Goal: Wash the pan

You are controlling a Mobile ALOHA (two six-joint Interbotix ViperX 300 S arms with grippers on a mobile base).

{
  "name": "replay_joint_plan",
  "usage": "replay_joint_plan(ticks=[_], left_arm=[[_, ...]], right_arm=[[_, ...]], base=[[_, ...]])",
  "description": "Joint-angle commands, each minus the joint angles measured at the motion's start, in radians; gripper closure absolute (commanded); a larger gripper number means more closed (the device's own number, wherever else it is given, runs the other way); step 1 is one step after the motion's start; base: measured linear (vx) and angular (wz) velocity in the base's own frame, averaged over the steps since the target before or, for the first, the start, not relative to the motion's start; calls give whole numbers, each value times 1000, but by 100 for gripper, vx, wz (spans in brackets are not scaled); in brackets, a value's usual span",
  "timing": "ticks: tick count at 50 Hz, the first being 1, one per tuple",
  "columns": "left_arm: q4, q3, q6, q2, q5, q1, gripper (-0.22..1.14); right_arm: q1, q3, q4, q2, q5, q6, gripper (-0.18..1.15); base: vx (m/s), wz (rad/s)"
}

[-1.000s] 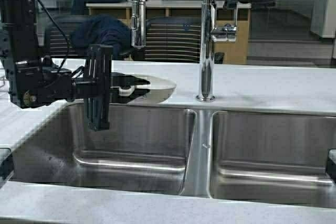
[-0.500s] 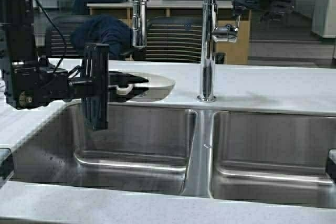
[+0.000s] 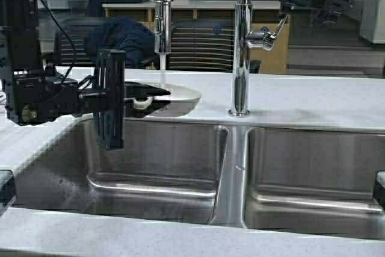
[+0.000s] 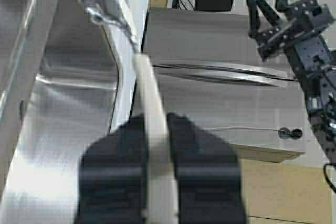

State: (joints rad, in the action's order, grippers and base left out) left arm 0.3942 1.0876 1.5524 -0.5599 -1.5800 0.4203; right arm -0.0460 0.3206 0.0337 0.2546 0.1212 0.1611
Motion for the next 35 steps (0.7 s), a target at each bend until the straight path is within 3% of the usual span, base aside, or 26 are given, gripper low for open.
replay_joint_plan(ticks=[1,6,10,23,25,31,35], left_arm=[[3,-8,-21,32,-23,2,89],[5,-9,-21,31,-26,2,89],[3,-11,-21,29,-26,2,89],[8,-14,-21,26,-26,2,89],[8,-15,-21,26,-26,2,89],[9,-14,-20,28,-26,2,89],[9,-14,-20,28,-28,2,89]], right_arm=[[74,61,-3,-106,54,-3,-5],[75,104,-3,-103,84,-2,-1],[74,127,0,-100,97,9,12],[86,215,2,-138,173,0,97],[98,222,2,-160,199,0,100],[156,216,5,-215,215,-3,89],[192,213,3,-238,209,-5,88]], base=[[1,0],[0,0],[0,0],[0,1],[0,3],[0,2],[0,-6]])
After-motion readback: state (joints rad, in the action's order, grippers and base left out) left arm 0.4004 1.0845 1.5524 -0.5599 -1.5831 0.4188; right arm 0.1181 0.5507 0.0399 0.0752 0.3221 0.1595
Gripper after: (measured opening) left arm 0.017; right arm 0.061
